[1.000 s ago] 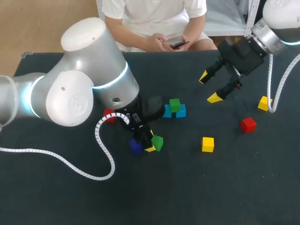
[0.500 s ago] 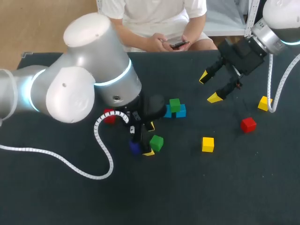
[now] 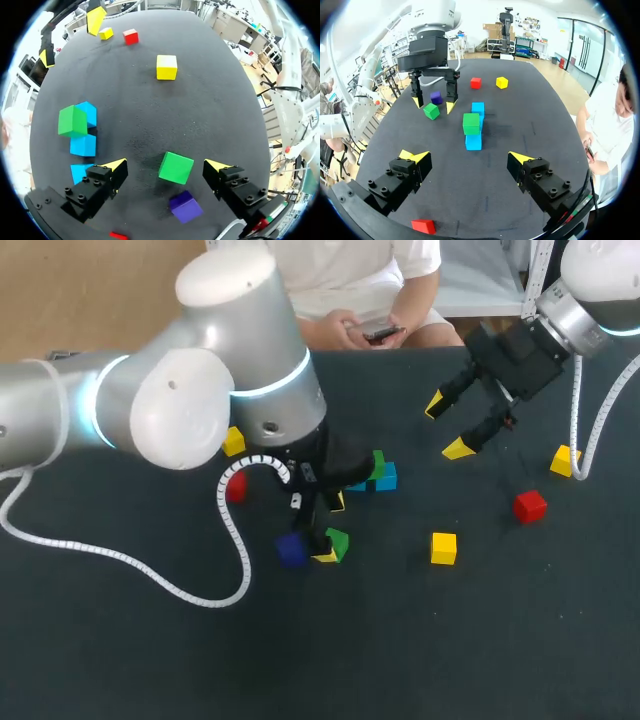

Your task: Place the blue cubes, place green cubes on the blue cubes, place the yellow cubes on the green cubes, then place the red cubes on the yellow cubes, and place purple cube on the red cubes.

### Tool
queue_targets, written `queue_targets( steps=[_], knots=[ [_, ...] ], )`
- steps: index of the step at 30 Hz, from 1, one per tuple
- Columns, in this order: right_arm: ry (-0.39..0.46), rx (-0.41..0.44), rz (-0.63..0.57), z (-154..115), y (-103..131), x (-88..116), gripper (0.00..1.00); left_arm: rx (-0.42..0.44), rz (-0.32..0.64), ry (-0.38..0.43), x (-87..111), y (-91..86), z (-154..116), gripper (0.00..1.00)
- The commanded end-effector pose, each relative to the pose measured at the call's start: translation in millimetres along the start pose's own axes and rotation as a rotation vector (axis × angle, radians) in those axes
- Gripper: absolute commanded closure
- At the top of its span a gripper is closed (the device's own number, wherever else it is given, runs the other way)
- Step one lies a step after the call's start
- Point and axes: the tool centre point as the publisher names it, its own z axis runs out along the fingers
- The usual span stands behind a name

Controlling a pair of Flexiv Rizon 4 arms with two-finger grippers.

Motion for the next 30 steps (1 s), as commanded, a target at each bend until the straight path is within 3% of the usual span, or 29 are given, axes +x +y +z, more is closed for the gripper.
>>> queue_targets(
  steps=[1, 6, 12, 17, 20, 21, 23, 27, 30],
  knots=[
    [-0.001, 0.002, 0.000, -0.1, 0.8, 0.0, 0.00, 0.011, 0.002, 0.002, -0.7, 2.2, 1.2, 0.00],
    [-0.001, 0.002, 0.000, -0.1, 0.8, 0.0, 0.00, 0.016, 0.008, 0.009, -3.0, -0.1, -0.1, 0.00],
    [-0.001, 0.002, 0.000, -0.1, 0.8, 0.0, 0.00, 0.019, 0.011, 0.013, -3.6, -2.3, -0.8, 0.21],
    [-0.001, 0.002, 0.000, -0.1, 0.8, 0.0, 0.00, 0.022, 0.005, 0.010, -2.6, -5.6, -0.2, 0.17],
    [-0.001, 0.002, 0.000, -0.1, 0.8, 0.0, 0.00, 0.024, 0.004, 0.005, -3.1, -7.9, 0.7, 0.20],
    [-0.001, 0.002, 0.000, -0.1, 0.8, 0.0, 0.00, 0.026, 0.005, 0.001, -3.6, -8.7, 1.1, 0.25],
    [-0.001, 0.002, 0.000, -0.1, 0.8, 0.0, 0.00, 0.027, 0.007, -0.004, -5.2, -10.5, 1.6, 0.49],
    [-0.001, 0.002, 0.000, -0.1, 0.8, 0.0, 0.00, 0.037, 0.003, -0.013, -8.6, -14.9, 3.5, 0.61],
    [-0.001, 0.002, 0.000, -0.1, 0.8, 0.0, 0.00, 0.043, -0.005, -0.021, -8.5, -18.2, 5.8, 0.63]
  ],
)
